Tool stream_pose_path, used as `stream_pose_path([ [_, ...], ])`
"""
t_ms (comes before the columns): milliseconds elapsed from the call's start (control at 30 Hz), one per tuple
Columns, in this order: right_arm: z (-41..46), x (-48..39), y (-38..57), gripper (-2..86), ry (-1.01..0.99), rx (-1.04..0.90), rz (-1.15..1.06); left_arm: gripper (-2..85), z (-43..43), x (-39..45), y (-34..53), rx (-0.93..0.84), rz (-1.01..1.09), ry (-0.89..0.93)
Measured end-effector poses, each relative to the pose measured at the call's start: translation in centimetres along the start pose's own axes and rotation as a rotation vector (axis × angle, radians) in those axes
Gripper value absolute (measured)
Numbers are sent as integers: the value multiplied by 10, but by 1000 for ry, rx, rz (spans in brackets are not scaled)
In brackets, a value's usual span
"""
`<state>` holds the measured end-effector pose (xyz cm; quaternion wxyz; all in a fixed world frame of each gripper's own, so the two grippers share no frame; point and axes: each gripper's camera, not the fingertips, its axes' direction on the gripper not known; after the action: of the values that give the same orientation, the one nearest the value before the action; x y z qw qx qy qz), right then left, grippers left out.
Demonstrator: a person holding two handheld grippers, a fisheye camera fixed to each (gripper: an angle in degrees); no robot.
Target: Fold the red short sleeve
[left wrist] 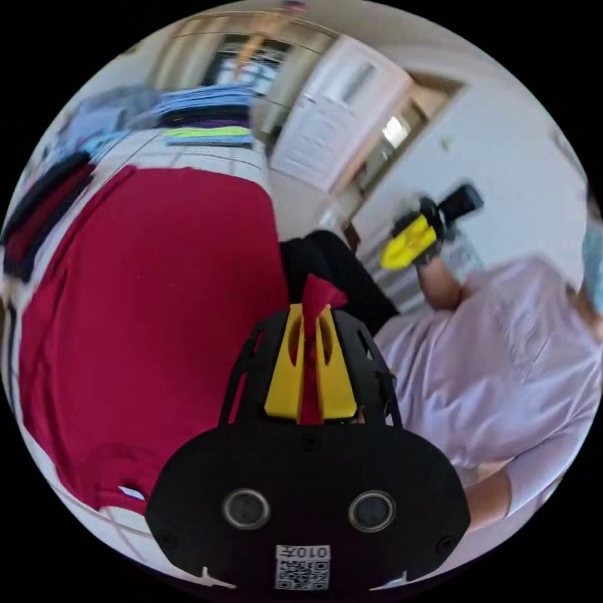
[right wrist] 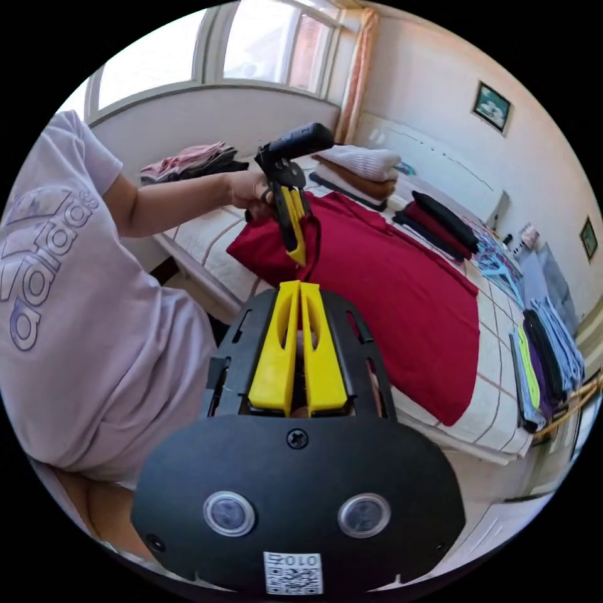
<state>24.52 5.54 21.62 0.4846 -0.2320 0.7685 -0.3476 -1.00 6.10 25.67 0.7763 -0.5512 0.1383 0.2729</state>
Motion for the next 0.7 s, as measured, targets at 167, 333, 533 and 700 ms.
stream_pose_path([
  [167,24,23,-1,41,17,-33,111,113,-16,-87,36,36,-283,-81],
  [333,72,55,2,79,-53,-100,230,138,-43,-61,85,106,-340,-195],
  [533,121,68,-2,84,-143,-204,258,134,-33,2,142,33,-308,-300],
  [700,147,69,-17,70,-110,-261,223,108,-13,5,152,14,-301,-395],
])
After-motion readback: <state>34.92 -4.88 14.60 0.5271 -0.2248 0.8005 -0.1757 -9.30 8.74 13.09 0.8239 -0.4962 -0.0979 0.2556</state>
